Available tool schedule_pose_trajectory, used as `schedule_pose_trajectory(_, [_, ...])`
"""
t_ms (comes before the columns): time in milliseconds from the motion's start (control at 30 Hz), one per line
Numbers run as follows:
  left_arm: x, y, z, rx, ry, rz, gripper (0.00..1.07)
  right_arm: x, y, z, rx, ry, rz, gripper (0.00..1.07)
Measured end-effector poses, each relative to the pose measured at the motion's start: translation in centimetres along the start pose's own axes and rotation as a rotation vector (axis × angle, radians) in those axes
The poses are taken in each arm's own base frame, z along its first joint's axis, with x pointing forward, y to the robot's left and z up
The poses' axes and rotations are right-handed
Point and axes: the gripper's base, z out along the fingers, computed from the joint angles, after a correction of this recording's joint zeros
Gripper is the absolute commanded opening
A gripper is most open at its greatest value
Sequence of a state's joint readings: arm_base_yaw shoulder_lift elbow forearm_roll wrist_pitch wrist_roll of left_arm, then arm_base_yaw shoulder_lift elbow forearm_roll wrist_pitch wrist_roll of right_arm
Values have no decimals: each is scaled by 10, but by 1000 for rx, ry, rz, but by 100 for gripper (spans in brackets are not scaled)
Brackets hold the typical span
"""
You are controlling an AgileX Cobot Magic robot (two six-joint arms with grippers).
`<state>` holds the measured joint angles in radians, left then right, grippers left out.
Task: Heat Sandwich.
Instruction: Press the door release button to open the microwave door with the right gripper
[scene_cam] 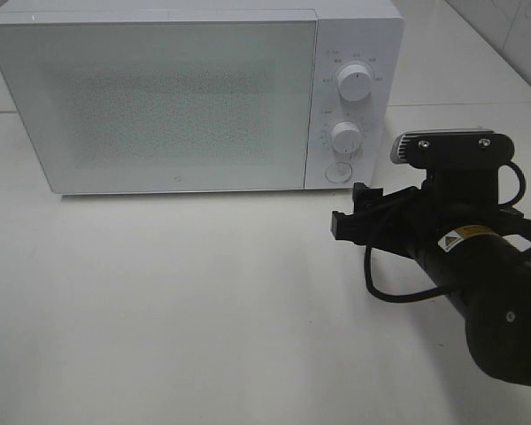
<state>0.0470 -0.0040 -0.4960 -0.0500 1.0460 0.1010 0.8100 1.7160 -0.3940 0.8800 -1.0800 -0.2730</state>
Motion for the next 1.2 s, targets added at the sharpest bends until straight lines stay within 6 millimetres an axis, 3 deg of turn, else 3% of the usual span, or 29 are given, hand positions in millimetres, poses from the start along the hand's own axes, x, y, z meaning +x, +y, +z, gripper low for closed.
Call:
schedule_pose_trajectory(533, [0, 0, 0, 0, 0, 0, 98, -2, 5, 1, 14, 1, 112, 76])
schedule_pose_trajectory(700, [0, 0, 0, 0, 0, 0, 98, 0, 5, 1, 15, 17, 287, 74])
schedule_pose_trajectory(800, [0, 0, 0, 0, 0, 0, 98, 1, 6, 1, 10, 25, 492, 72])
schedule_pose_trajectory(867, [0, 0, 0, 0, 0, 0, 98, 0, 6, 1, 6, 25, 539, 71])
schedule_pose_trajectory(900, [0, 0, 0, 0, 0, 0, 98, 0, 7, 1, -4, 29, 665, 70])
schedule_pose_trajectory(1200, [0, 0, 0, 0, 0, 0, 98, 2, 11, 0, -19, 70, 1175, 54])
